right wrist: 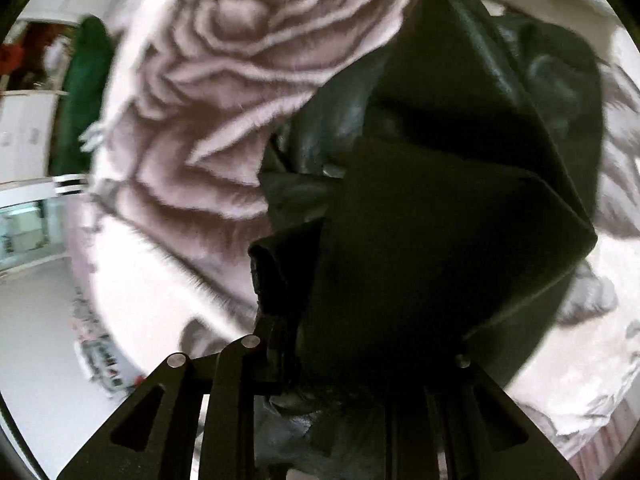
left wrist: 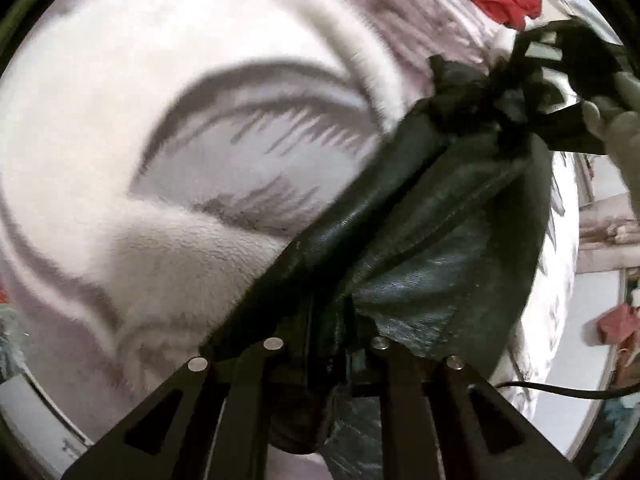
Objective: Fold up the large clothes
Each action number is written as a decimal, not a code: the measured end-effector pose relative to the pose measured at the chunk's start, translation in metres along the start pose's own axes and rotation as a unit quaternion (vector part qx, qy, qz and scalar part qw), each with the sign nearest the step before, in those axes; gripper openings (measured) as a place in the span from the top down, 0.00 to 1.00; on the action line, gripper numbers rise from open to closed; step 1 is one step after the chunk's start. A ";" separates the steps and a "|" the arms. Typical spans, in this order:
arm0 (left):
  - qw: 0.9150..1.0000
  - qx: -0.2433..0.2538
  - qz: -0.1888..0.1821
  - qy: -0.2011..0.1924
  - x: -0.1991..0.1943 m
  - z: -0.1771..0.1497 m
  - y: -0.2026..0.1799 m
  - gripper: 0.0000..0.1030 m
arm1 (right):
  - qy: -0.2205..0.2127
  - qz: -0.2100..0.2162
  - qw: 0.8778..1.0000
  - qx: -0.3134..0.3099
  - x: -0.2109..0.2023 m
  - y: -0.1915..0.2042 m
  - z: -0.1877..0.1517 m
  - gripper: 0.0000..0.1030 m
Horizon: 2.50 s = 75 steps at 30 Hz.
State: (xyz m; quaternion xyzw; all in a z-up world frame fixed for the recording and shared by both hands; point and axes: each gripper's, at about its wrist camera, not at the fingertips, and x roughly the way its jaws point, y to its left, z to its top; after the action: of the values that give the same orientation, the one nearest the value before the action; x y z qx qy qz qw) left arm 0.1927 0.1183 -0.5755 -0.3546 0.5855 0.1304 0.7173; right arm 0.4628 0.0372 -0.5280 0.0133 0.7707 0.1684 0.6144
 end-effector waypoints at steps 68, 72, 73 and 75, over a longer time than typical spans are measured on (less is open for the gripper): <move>0.992 0.077 0.102 0.022 0.000 -0.026 -0.141 0.00 | -0.052 0.142 0.940 0.307 -0.105 -0.433 -0.248 0.54; 0.989 0.081 0.113 0.052 0.041 -0.040 -0.140 0.00 | -0.044 0.192 0.920 0.338 -0.096 -0.445 -0.257 0.32; 0.988 0.080 0.115 0.061 0.053 -0.041 -0.136 0.00 | -0.057 0.284 0.882 0.373 -0.083 -0.465 -0.259 0.22; 0.988 0.074 0.121 0.066 0.061 -0.040 -0.129 0.00 | -0.059 0.404 0.810 0.421 -0.058 -0.504 -0.271 0.15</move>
State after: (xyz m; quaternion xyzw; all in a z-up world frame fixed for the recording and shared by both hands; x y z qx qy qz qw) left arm 0.2576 -0.0149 -0.5890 -0.2353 0.6782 0.1488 0.6801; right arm 0.3133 -0.5168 -0.5611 0.5906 0.6538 0.0597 0.4692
